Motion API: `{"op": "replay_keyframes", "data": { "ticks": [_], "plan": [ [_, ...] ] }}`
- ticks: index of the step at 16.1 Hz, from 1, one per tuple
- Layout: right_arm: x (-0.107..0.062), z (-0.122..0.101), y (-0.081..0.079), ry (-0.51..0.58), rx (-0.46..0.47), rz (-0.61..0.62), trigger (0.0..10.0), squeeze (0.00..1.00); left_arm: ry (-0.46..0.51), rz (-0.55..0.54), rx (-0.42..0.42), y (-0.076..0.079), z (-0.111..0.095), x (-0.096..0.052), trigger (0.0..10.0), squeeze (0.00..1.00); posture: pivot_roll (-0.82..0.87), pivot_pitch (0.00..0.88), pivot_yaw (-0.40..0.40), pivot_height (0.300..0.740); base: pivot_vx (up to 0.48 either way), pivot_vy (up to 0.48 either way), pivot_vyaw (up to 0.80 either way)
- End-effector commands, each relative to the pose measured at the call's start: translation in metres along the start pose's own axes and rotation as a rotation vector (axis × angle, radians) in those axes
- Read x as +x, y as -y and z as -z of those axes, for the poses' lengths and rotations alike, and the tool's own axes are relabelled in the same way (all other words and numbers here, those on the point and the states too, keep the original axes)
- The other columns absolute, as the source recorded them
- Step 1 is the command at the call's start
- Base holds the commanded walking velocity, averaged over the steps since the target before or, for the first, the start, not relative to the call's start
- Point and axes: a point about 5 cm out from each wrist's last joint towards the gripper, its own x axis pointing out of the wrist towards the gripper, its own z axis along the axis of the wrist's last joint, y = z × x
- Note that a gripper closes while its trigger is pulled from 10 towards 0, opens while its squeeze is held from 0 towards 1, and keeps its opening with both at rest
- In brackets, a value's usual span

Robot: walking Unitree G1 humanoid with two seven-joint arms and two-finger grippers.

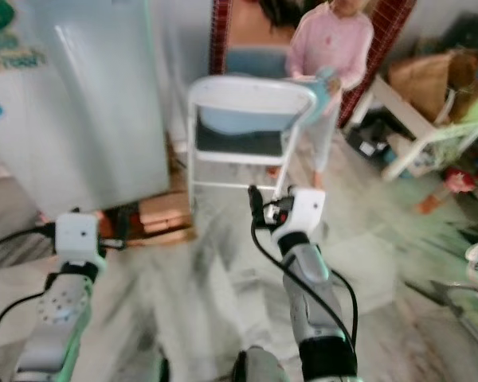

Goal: Restocking fridge

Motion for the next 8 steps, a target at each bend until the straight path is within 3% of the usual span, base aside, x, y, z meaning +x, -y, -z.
{"op": "replay_keyframes", "data": {
  "ticks": [1, 7, 8],
  "plan": [
    [-0.0018, -0.0021, 0.0091, 0.0, 0.0, 0.031, 10.0, 0.0, 0.01, 0.001, 0.005, 0.0054, -0.0012, -0.0018, 10.0, 0.0, 0.16, 0.129, -0.068, 0.74, 0.0, 0.48, 0.0],
    [-0.0019, 0.0061, 0.0045, -0.037, -0.072, 0.012, 10.0, 0.0, 0.037, -0.005, 0.027, 0.0045, -0.004, -0.0023, 10.0, 0.0, 0.17, 0.122, -0.067, 0.74, 0.0, 0.48, 0.0],
    [-0.002, 0.0076, 0.0029, -0.032, -0.048, -0.005, 10.0, 0.0, 0.041, -0.008, 0.027, 0.0044, -0.0045, -0.0023, 10.0, 0.0, 0.17, 0.122, -0.067, 0.74, 0.0, 0.48, 0.0]
  ]
}}
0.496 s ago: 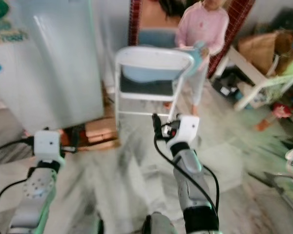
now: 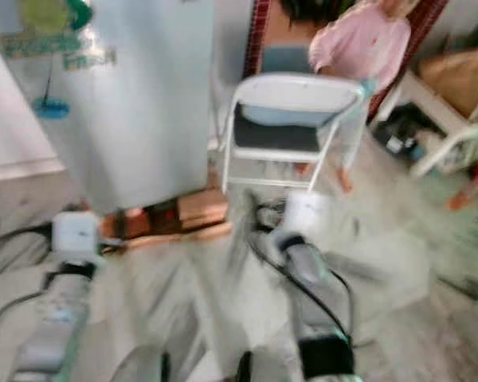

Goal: Restocking fridge

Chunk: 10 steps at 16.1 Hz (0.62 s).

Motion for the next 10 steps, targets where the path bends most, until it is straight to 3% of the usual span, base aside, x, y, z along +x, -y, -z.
{"op": "replay_keyframes", "data": {
  "ticks": [1, 5, 7, 10],
  "plan": [
    [-0.003, -0.001, 0.013, 0.009, 0.018, 0.054, 10.0, 0.0, 0.016, 0.021, -0.016, 0.009, -0.003, -0.001, 10.0, 0.0, 0.17, 0.12, -0.066, 0.74, 0.0, 0.48, 0.0],
    [-0.001, -0.005, 0.009, 0.013, 0.015, -0.009, 10.0, 0.0, 0.007, 0.019, -0.028, 0.006, 0.001, 0.003, 10.0, 0.0, 0.17, 0.115, -0.054, 0.74, 0.0, 0.48, 0.0],
    [-0.005, -0.012, 0.023, 0.033, -0.111, 0.085, 10.0, 0.0, 0.076, 0.044, -0.01, 0.006, -0.013, 0.006, 10.0, 0.0, 0.17, 0.106, -0.034, 0.74, 0.0, 0.48, 0.0],
    [-0.023, -0.011, 0.037, 0.045, -0.136, 0.175, 10.0, 0.0, 0.089, 0.039, -0.009, -0.001, -0.015, 0.004, 10.0, 0.0, 0.13, 0.093, -0.009, 0.74, 0.0, 0.48, 0.0]
  ]
}}
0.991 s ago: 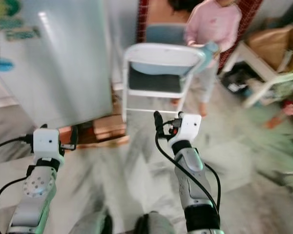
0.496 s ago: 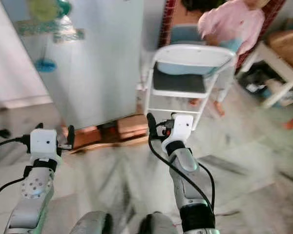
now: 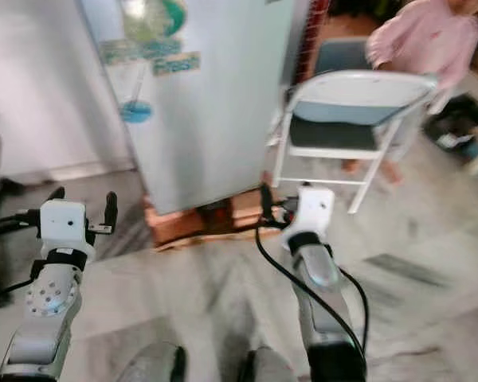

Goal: Restocking fridge

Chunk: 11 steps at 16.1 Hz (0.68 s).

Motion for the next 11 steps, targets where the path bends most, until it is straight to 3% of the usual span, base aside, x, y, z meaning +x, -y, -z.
{"op": "replay_keyframes", "data": {
  "ticks": [1, 3, 6, 7, 9, 11],
  "plan": [
    [-0.011, 0.003, 0.014, -0.007, -0.024, 0.066, 10.0, 0.0, -0.002, 0.032, 0.018, 0.004, 0.001, -0.004, 10.0, 0.0, 0.12, 0.071, 0.013, 0.74, 0.0, 0.0, 0.0],
    [-0.022, 0.013, 0.022, -0.027, -0.014, 0.11, 10.0, 0.0, -0.004, 0.068, 0.033, 0.006, 0.004, -0.003, 10.0, 0.0, 0.11, 0.059, 0.04, 0.74, 0.0, 0.0, 0.0],
    [-0.03, 0.018, 0.022, -0.037, -0.041, 0.143, 10.0, 0.0, 0.016, 0.12, 0.057, 0.012, 0.001, 0.004, 10.0, 0.0, 0.09, 0.047, 0.052, 0.74, 0.0, 0.0, 0.0],
    [-0.039, 0.019, 0.027, -0.05, -0.126, 0.178, 10.0, 0.0, 0.012, 0.117, 0.048, 0.011, 0.001, 0.002, 10.0, 0.0, 0.09, 0.054, 0.034, 0.74, 0.0, 0.0, 0.0],
    [-0.048, 0.023, 0.031, -0.064, -0.132, 0.173, 10.0, 0.0, -0.024, 0.115, 0.039, 0.009, 0.009, -0.008, 10.0, 0.0, 0.09, 0.062, 0.009, 0.74, 0.0, 0.0, 0.0],
    [-0.053, 0.022, 0.038, -0.081, -0.143, 0.175, 10.0, 0.0, -0.095, 0.102, 0.009, 0.009, 0.024, -0.027, 10.0, 0.0, 0.1, 0.055, -0.023, 0.74, 0.0, 0.0, 0.0]
  ]
}}
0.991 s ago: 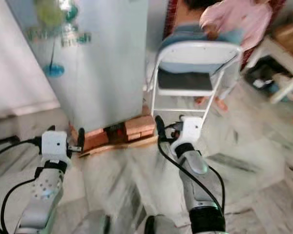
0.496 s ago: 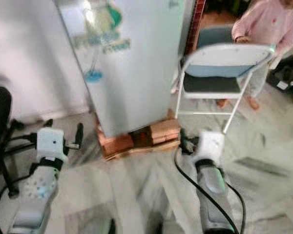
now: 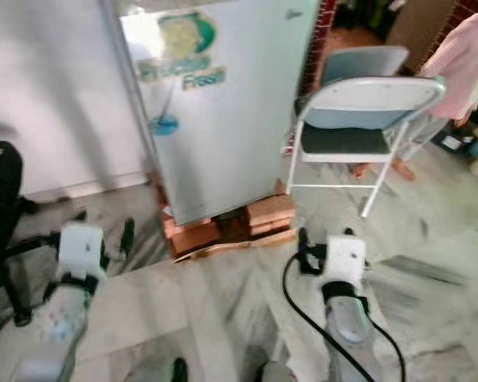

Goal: Restocking fridge

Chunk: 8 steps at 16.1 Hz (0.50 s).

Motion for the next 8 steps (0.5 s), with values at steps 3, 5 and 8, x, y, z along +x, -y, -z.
{"op": "replay_keyframes", "data": {
  "ticks": [3, 5, 8],
  "plan": [
    [0.01, -0.018, -0.007, 0.08, 0.022, -0.04, 10.0, 0.0, 0.011, -0.021, -0.012, -0.002, -0.002, 0.001, 10.0, 0.0, 0.11, 0.043, -0.038, 0.74, 0.0, 0.081, 0.0],
    [0.02, -0.024, -0.012, 0.105, 0.013, -0.064, 10.0, 0.0, 0.04, -0.038, -0.003, -0.005, -0.007, 0.008, 10.0, 0.0, 0.12, 0.038, -0.037, 0.74, 0.0, 0.124, 0.0],
    [0.019, -0.028, -0.011, 0.118, 0.006, -0.075, 10.0, 0.0, 0.043, -0.052, -0.004, -0.011, -0.01, 0.009, 10.0, 0.0, 0.11, 0.045, -0.04, 0.74, 0.0, 0.285, 0.0]
  ]
}}
